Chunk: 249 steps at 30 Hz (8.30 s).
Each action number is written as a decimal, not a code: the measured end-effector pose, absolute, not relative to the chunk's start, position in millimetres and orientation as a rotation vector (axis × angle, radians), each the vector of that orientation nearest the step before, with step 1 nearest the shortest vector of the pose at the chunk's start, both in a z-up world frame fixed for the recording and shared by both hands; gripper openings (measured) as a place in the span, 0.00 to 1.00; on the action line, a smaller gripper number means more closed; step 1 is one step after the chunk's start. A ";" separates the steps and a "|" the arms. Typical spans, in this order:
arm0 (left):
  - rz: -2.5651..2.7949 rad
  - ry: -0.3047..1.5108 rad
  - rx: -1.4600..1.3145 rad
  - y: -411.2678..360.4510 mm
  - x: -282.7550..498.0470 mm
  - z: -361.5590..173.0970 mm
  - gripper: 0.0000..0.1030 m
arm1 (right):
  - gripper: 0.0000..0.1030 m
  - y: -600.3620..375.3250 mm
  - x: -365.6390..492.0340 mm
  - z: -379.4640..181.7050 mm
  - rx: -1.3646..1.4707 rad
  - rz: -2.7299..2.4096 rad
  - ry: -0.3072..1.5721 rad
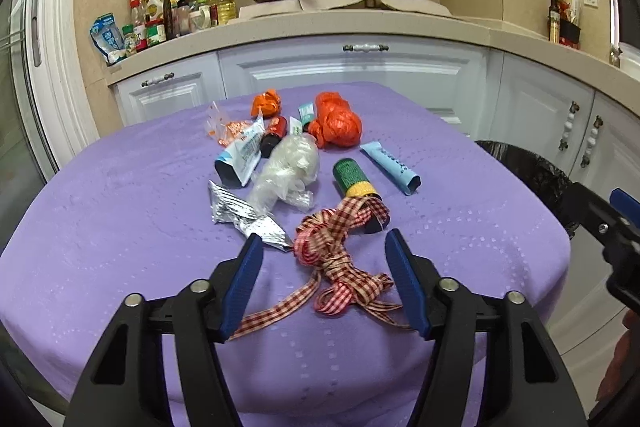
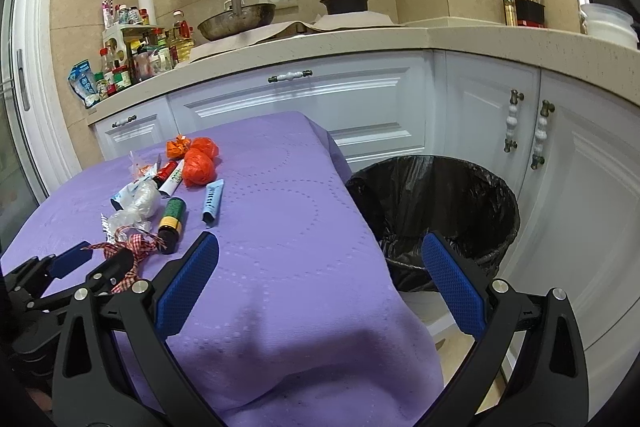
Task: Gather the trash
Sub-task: 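Grasp the checkered ribbon with the left tool while the right tool grasps the green bottle, then carry ribbon and bottle over the black bin and open both tools to drop them, then return the left tool to the table and grasp the silver foil wrapper, then grasp the clear plastic bag with the right tool, then carry foil and plastic bag over the black bin and open both tools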
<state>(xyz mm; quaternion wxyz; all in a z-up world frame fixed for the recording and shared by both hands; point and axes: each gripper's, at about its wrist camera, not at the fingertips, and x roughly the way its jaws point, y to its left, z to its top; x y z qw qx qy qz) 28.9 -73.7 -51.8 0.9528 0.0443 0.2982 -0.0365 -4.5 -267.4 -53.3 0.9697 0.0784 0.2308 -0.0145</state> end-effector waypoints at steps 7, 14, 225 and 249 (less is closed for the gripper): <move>-0.072 0.651 0.121 -85.4 38.7 -66.6 0.28 | 0.97 -275.6 2.5 -60.5 0.178 -0.016 0.483; -0.090 0.641 0.124 -83.1 34.0 -69.6 0.23 | 0.97 -273.7 6.7 -67.0 0.177 0.003 0.498; 0.201 0.654 -0.070 124.5 68.9 -47.5 0.27 | 0.34 -72.2 107.0 -61.7 -0.041 0.267 0.658; -0.225 0.571 0.045 -78.7 78.7 -11.8 0.27 | 0.34 -272.0 73.2 -35.2 0.077 -0.036 0.526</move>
